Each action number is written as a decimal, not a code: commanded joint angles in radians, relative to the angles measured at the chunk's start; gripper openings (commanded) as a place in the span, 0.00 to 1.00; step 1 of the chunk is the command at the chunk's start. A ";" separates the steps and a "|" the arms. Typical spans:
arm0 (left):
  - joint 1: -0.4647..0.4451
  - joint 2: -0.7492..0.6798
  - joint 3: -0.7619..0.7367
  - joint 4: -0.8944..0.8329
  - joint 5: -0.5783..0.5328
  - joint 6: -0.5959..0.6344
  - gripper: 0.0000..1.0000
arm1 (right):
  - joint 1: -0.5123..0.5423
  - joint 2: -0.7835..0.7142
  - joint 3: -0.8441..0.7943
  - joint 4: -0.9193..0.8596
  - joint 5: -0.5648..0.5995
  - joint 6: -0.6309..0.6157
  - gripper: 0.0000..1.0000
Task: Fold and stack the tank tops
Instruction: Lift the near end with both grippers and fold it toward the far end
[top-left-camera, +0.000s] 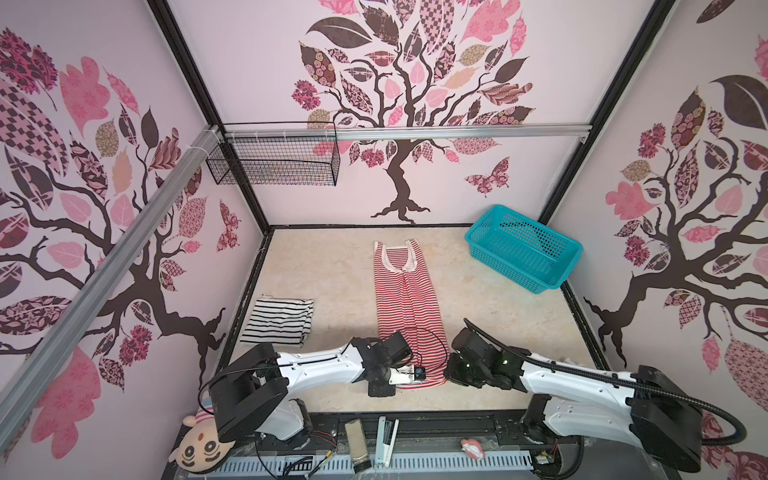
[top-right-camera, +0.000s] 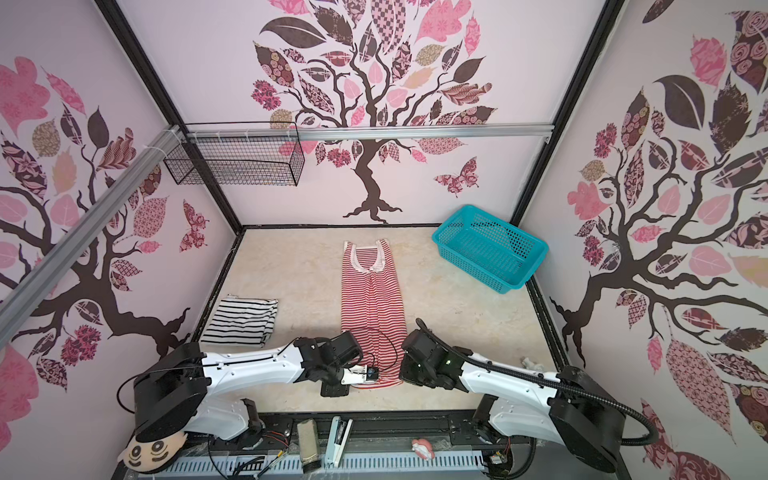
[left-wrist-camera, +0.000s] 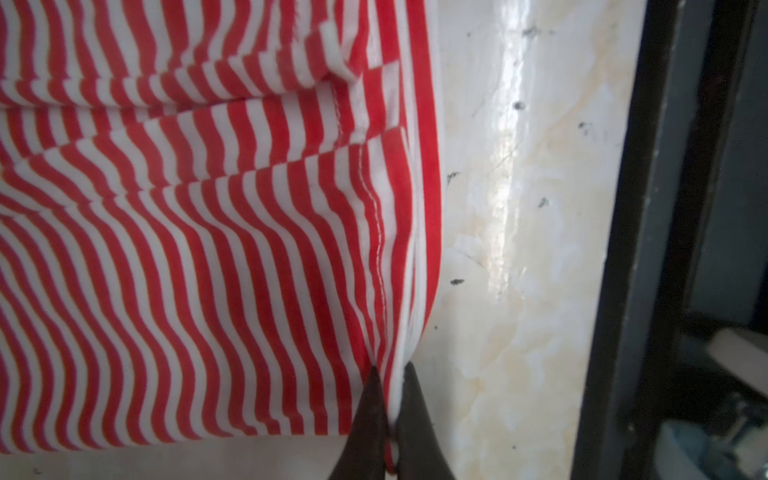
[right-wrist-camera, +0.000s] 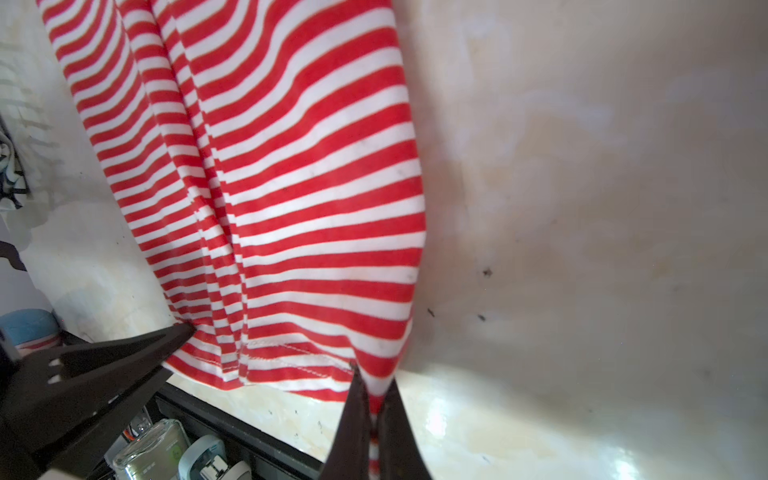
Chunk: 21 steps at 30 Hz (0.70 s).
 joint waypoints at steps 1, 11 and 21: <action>-0.002 0.005 0.040 -0.115 0.103 -0.007 0.00 | 0.001 -0.054 0.052 -0.072 0.041 0.003 0.00; -0.003 -0.018 0.203 -0.312 0.386 0.009 0.00 | 0.001 -0.334 0.036 -0.237 0.067 0.042 0.00; -0.003 -0.031 0.421 -0.458 0.557 0.030 0.00 | 0.001 -0.380 0.264 -0.469 0.104 -0.039 0.00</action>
